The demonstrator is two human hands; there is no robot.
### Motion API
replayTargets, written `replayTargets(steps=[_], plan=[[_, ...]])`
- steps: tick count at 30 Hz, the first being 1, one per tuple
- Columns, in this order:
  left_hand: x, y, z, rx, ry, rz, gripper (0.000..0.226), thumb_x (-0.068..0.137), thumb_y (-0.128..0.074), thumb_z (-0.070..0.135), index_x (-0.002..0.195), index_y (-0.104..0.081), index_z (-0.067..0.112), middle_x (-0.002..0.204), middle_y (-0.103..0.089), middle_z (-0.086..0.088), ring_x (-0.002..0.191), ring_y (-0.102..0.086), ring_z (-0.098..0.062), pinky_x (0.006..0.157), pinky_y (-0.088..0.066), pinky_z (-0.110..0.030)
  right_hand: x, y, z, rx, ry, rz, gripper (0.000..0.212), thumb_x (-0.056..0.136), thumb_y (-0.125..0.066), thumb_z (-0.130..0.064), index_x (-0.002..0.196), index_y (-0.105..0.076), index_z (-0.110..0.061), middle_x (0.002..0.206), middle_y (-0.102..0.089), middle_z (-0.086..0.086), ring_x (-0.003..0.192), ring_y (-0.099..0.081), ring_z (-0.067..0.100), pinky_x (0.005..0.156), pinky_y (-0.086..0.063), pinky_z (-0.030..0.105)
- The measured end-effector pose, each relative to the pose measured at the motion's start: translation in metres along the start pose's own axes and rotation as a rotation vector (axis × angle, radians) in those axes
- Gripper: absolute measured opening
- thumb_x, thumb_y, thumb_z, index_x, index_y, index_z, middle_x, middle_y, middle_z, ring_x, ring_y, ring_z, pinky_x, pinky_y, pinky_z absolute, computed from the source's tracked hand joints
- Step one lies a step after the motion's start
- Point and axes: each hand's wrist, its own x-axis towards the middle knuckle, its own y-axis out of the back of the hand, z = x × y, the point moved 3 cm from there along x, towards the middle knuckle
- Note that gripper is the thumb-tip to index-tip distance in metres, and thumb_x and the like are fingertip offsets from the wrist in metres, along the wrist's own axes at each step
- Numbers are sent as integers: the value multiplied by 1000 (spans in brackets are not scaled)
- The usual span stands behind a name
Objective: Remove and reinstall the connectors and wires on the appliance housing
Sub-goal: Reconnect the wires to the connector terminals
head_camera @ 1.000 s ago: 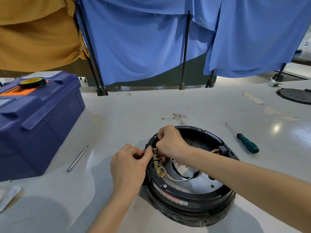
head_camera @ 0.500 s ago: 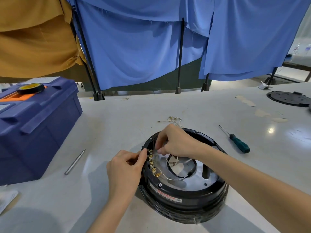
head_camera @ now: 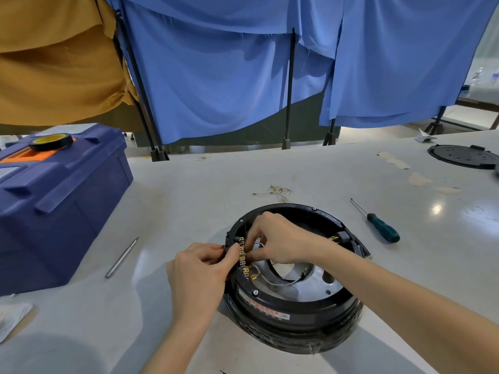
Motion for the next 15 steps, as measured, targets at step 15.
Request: replayTargets(steps=[15], plan=[[-1, 1, 1, 28, -25, -4, 25, 69, -83, 32, 51, -67, 39, 69, -68, 18, 64, -65, 2, 73, -57, -37, 0, 3, 0, -62, 27, -28, 8, 77, -73, -10, 85, -75, -9, 93, -70, 16, 86, -64, 33, 74, -54, 44]])
